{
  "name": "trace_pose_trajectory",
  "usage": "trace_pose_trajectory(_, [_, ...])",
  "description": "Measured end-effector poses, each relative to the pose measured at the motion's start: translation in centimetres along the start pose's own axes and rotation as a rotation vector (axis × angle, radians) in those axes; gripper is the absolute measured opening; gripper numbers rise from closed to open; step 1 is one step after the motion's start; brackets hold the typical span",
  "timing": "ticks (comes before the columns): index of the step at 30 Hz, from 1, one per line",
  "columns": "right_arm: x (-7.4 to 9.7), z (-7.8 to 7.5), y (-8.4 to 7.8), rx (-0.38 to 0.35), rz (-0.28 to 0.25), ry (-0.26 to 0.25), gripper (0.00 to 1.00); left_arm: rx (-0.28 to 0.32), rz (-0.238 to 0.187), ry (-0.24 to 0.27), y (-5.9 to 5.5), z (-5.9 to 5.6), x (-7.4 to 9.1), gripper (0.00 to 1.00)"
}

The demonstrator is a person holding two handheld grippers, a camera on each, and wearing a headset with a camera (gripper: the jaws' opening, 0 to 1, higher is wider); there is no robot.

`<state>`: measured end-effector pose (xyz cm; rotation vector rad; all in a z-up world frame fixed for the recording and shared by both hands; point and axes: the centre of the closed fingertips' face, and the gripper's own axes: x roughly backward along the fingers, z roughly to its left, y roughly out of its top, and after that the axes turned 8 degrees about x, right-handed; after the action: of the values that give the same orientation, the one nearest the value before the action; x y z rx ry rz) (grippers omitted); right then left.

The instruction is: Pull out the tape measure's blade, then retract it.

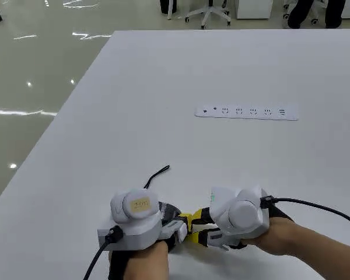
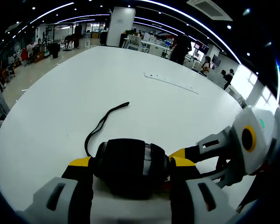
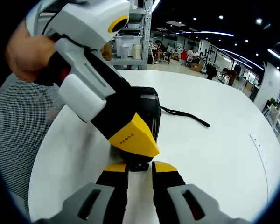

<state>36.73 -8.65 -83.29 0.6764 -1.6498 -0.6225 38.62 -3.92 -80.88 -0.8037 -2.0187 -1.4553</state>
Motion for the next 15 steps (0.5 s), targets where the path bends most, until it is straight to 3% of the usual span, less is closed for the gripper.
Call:
trace_pose_trajectory(10, [-0.01,0.21,-0.26,-0.016,0.008,0.001,0.24,0.002,0.003,-0.014,0.0,-0.1,0.12,0.63])
trace_pose_trajectory(15, [0.44,0.19,-0.39,-0.062,-0.004,-0.014,0.26,-0.014,-0.005,-0.027,0.25,-0.39,0.24,0.65])
